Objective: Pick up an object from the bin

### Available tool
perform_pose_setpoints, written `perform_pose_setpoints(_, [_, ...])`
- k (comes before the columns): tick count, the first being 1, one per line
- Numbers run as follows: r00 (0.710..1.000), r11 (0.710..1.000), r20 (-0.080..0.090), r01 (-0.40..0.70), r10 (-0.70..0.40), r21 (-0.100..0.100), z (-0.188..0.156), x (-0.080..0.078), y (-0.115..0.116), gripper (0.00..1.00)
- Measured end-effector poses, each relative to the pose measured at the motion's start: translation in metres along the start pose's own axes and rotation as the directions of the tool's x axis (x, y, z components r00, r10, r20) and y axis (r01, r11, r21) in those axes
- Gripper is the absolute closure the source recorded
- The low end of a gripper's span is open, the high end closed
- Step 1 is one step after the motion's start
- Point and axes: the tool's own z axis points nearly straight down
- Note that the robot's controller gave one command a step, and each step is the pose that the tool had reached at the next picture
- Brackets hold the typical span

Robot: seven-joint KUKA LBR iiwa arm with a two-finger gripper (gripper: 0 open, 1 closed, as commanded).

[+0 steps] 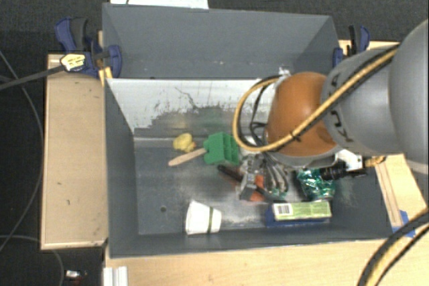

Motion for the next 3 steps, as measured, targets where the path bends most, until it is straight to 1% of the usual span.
perform_pose_setpoints(1, [1.000,1.000,-0.009,0.003,-0.003,0.004,-0.035,0.002,0.005,1.00])
perform_pose_setpoints(2, [0.990,0.990,-0.002,-0.139,0.139,0.000,-0.006,0.005,0.012,1.00])
perform_pose_setpoints(3, [0.999,0.999,-0.006,-0.051,0.051,0.005,-0.053,0.014,0.015,1.00])
